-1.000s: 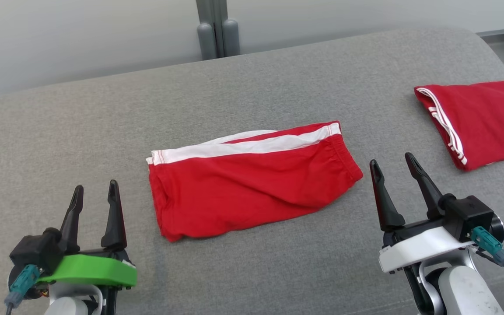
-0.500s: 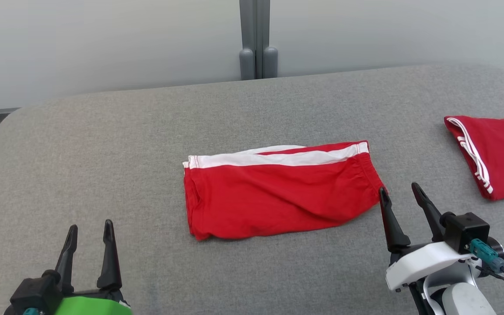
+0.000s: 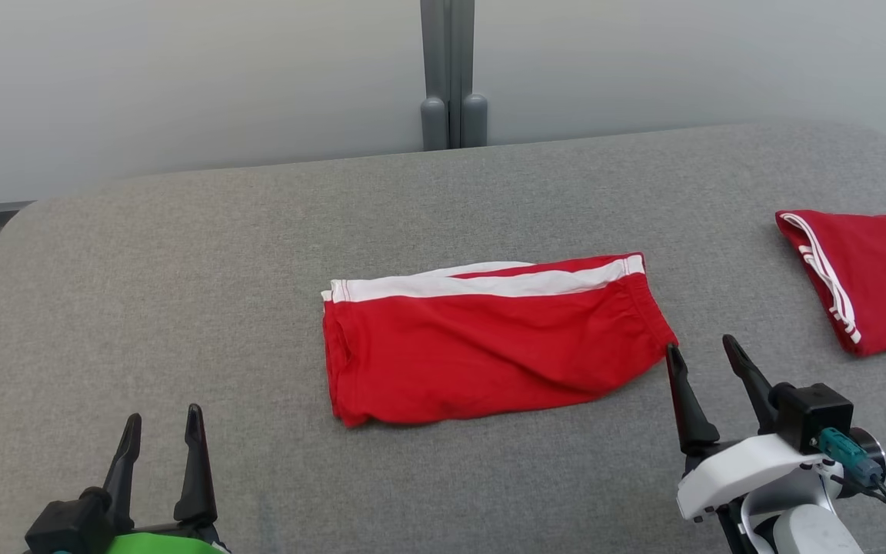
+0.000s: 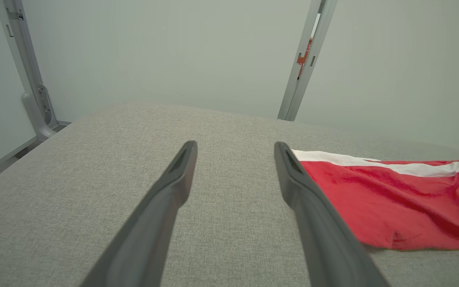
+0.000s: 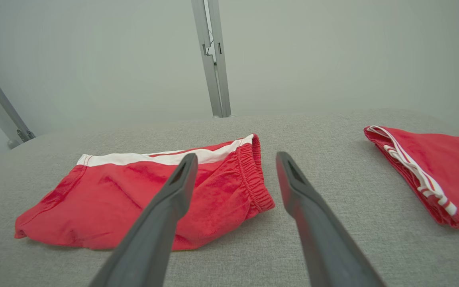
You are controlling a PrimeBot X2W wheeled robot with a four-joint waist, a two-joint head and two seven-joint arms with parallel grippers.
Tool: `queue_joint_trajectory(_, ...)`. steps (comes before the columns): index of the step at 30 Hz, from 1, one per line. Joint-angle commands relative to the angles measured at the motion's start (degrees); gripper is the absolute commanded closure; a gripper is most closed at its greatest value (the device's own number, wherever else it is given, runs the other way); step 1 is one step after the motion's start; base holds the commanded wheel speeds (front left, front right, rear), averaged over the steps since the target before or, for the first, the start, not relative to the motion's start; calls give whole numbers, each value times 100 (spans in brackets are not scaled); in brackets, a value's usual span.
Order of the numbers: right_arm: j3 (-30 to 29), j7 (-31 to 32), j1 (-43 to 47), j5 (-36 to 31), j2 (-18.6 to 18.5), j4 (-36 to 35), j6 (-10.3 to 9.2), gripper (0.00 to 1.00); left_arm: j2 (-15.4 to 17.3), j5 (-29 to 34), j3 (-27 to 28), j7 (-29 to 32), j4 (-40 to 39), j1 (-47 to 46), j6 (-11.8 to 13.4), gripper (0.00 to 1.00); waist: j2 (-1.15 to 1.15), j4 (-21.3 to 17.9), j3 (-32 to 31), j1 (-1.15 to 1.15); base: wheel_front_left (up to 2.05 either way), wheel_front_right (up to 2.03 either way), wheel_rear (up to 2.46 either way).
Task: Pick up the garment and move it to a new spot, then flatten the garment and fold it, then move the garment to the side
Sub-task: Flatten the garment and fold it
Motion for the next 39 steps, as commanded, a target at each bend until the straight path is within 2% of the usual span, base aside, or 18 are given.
queue_joint_trajectory(1, 32, 33, -60, -43, -30, 25, -1, 0, -16, 62, 20, 1, 34, -3, -26, 0, 0, -10, 4, 0, 0, 0, 0)
queue_joint_trajectory(5, -14, 266, -302, 158, -17, 74, -1, 0, -72, 77, 14, 1, 37, -10, -45, 0, 0, -36, 13, 0, 0, 0, 0)
queue_joint_trajectory(11, -316, 1620, -1230, 475, 57, 496, -1, 0, -113, 99, 58, 1, 8, -159, -92, 0, 0, -42, 193, 0, 0, 0, 0)
queue_joint_trajectory(17, -758, 2891, -2258, 268, 102, 1574, -1, 0, -146, 158, -47, 2, 11, -367, -143, 0, 0, 161, 409, 0, 0, 0, 0)
queue_joint_trajectory(19, -797, 3127, -2482, 137, 111, 1946, -1, 0, -147, 166, -51, 2, 54, -401, -152, 0, 0, 242, 432, 0, 0, 0, 0)
queue_joint_trajectory(27, -1008, 3280, -2954, -404, 53, 3055, -1, 0, -145, 222, -86, 2, 112, -462, -185, 0, 0, 507, 498, 0, 0, 0, 0)
queue_joint_trajectory(33, -1384, 3002, -3095, -787, 71, 3398, -2, 0, -141, 232, -109, 1, 82, -425, -190, 0, 0, 602, 523, 0, 0, 0, 0)
queue_joint_trajectory(39, -1674, 2975, -3191, -836, 95, 3731, -2, 0, -135, 247, -164, 2, 38, -454, -196, 0, 0, 687, 621, 0, 0, 0, 0)
